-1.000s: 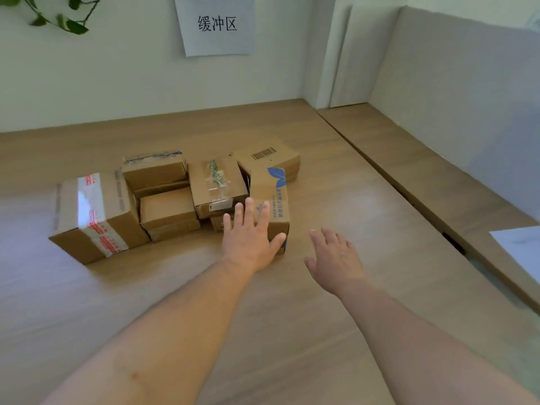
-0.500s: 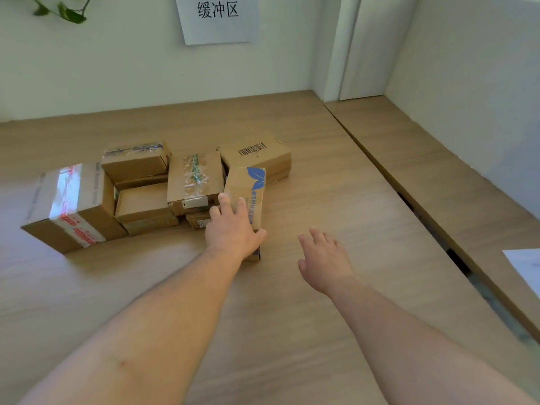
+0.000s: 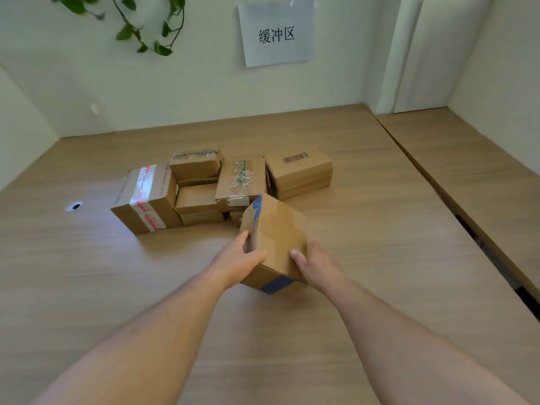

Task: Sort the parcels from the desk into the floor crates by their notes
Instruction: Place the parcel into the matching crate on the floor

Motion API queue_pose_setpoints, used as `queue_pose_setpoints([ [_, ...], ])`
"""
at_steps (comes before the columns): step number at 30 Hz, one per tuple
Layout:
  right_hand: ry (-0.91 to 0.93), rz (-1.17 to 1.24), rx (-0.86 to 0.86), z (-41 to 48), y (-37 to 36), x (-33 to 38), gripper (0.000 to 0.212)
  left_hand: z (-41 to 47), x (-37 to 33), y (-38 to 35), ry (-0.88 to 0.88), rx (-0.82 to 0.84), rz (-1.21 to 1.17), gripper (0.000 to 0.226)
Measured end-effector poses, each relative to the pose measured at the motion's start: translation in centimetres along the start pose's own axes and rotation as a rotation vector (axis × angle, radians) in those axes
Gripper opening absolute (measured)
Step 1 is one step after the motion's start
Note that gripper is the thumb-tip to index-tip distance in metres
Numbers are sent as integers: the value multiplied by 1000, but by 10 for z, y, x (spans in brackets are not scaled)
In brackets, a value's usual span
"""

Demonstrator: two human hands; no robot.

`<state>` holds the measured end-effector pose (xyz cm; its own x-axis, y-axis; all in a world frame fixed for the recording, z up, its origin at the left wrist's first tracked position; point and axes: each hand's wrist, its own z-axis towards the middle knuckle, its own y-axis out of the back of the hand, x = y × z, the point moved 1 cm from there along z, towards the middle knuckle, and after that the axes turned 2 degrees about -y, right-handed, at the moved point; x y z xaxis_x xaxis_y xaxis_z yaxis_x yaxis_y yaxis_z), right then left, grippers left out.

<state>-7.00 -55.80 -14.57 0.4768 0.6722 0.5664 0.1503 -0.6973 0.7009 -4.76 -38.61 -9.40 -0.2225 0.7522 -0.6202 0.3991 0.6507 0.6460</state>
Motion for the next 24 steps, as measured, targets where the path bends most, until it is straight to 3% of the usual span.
queue_pose_setpoints([
  [3,-14,79,53,-2,-10,17,52,-10,13,6,93,49,-185,67],
  [14,87,57,284,-24,-33,58,60,-29,70,31,244,-66,-204,68],
  [20,217,179,340,-46,-59,102,62,-57,116,64,284,-232,-590,51],
  [24,266,181,338,-77,-89,145,57,-90,152,92,269,-363,-723,60],
])
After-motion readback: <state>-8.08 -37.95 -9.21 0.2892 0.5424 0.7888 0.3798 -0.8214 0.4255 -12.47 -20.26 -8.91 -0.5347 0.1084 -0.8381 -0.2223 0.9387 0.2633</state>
